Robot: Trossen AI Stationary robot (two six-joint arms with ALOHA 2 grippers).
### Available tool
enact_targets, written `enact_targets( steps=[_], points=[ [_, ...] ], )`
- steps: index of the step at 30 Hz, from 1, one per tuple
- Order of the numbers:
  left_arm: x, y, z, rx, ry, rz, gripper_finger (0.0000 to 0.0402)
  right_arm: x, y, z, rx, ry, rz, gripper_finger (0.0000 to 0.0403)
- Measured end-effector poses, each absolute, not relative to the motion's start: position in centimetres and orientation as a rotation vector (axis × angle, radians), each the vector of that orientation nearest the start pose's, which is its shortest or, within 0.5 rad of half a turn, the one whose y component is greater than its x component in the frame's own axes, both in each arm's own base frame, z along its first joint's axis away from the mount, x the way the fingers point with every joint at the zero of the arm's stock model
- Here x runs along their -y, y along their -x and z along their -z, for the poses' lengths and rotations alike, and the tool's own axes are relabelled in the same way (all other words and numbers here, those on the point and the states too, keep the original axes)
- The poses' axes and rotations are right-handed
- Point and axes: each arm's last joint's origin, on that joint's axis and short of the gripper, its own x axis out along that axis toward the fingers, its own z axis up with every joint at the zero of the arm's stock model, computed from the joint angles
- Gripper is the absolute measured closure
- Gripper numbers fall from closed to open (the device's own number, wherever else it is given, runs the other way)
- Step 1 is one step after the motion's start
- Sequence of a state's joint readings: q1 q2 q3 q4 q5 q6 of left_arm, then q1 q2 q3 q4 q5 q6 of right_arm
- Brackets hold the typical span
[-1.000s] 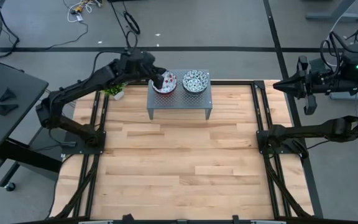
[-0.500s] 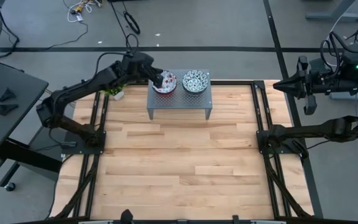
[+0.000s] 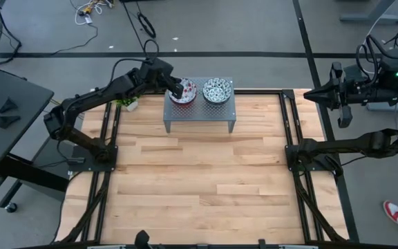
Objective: Pick & Place Mini bowls
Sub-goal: Stack the red and white patterned bowl on top of the other red and white patterned bowls on the shelf
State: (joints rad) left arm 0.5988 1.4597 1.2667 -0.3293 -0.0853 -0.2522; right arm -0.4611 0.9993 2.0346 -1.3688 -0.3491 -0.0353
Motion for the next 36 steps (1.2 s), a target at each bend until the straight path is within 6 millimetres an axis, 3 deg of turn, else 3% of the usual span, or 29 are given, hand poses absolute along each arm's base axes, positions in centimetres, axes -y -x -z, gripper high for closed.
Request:
enact_targets(
  steps=[22,36],
  points=[
    [-19.0,-26.2,-32.4,-0.488,0.391,-0.755,0.0402,0.9,-4.1,-53.6,-0.309,-0.097,0.105,0.0378],
    [-20.0,-25.7,-33.3,-0.436,0.355,-0.796,0.0402,0.9,-4.1,-53.6,-0.308,-0.096,0.106,0.0378]
  ],
)
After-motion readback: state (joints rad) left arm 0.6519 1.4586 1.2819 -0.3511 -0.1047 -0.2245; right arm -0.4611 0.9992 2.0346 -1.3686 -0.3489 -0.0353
